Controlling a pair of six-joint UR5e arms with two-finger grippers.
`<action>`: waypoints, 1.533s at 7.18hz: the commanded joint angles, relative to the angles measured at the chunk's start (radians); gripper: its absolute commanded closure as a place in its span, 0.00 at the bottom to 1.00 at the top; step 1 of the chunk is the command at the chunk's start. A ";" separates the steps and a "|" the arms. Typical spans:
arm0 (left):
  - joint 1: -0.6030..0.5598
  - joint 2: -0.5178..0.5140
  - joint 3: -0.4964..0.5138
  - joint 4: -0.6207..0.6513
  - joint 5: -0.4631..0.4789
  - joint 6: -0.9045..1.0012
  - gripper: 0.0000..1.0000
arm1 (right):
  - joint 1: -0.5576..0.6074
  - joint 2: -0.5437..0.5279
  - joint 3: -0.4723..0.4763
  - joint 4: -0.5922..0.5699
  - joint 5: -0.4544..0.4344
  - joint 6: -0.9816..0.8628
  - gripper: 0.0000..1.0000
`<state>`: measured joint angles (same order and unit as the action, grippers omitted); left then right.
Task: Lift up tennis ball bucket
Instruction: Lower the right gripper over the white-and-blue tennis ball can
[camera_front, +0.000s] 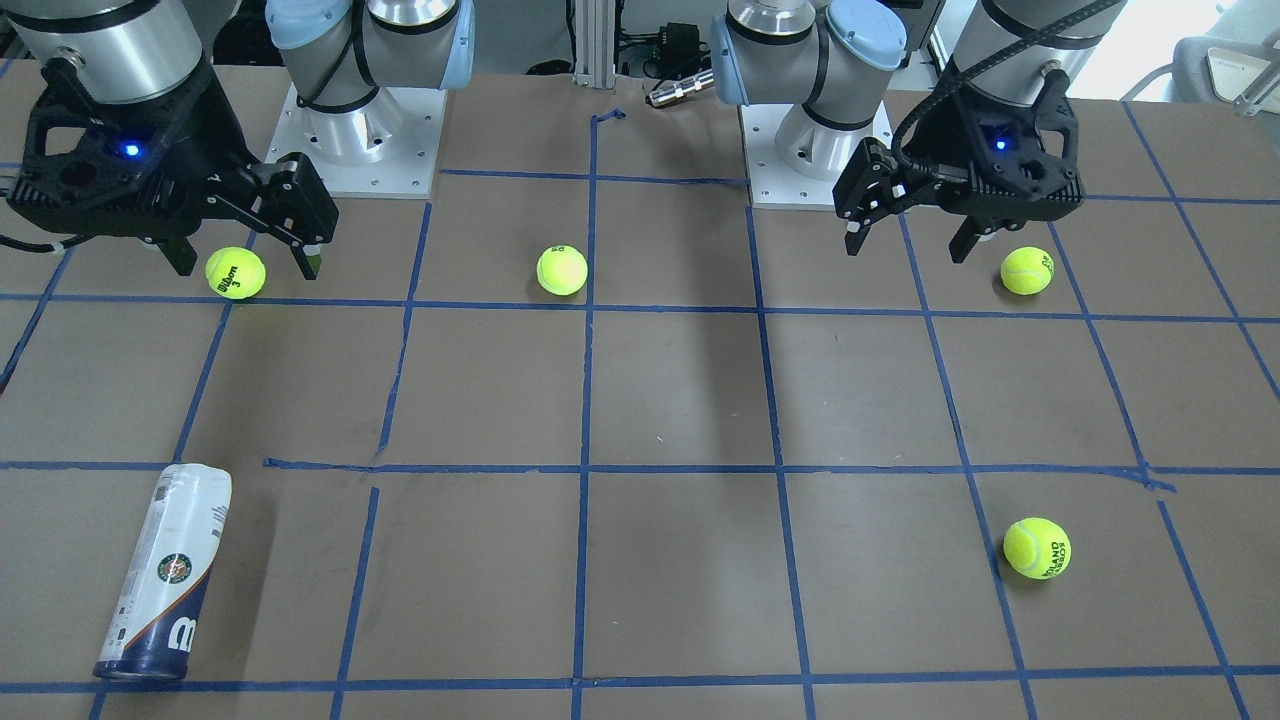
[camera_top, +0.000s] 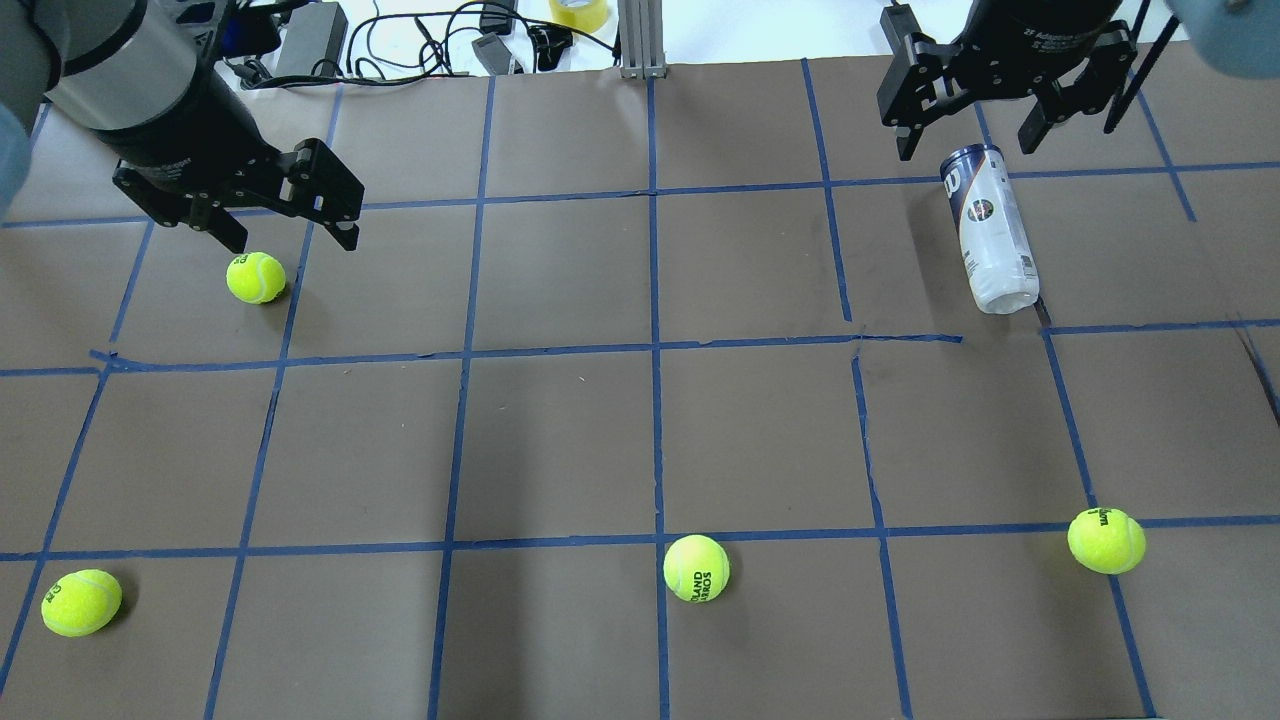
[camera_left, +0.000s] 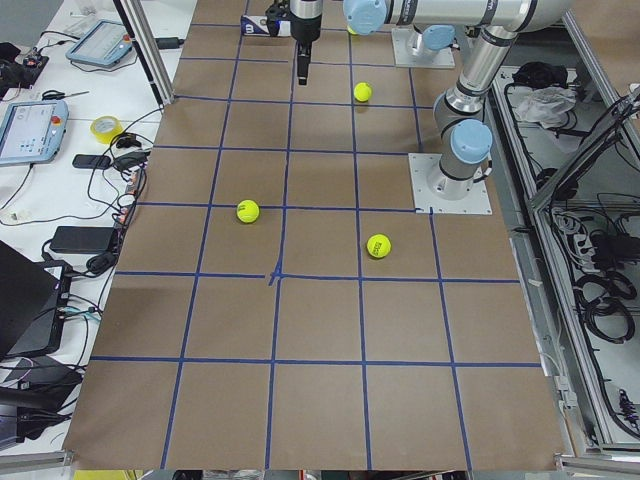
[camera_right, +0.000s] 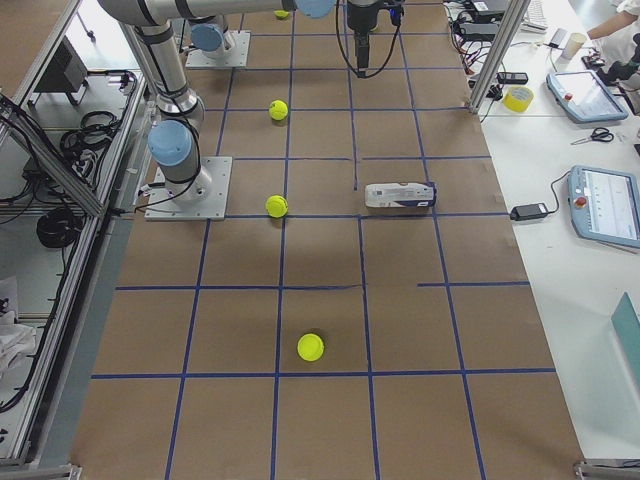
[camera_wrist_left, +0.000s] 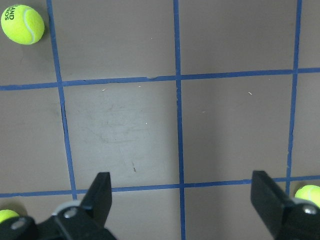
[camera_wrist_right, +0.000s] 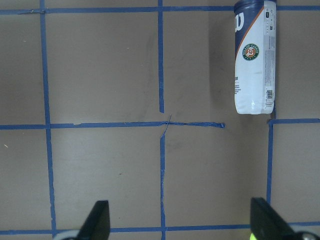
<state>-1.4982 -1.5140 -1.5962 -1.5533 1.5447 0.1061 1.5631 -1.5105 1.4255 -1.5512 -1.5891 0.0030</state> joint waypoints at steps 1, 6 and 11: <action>0.001 0.000 -0.004 0.001 0.000 0.000 0.00 | 0.002 0.006 0.001 -0.001 0.007 0.003 0.00; -0.002 0.000 -0.007 -0.001 0.000 0.001 0.00 | -0.032 0.061 0.021 -0.010 -0.002 -0.009 0.00; -0.001 0.000 -0.007 0.001 -0.002 0.001 0.00 | -0.259 0.338 0.000 -0.288 -0.006 -0.242 0.00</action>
<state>-1.4988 -1.5146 -1.6030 -1.5525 1.5433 0.1073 1.3596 -1.2567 1.4367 -1.7676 -1.5941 -0.1977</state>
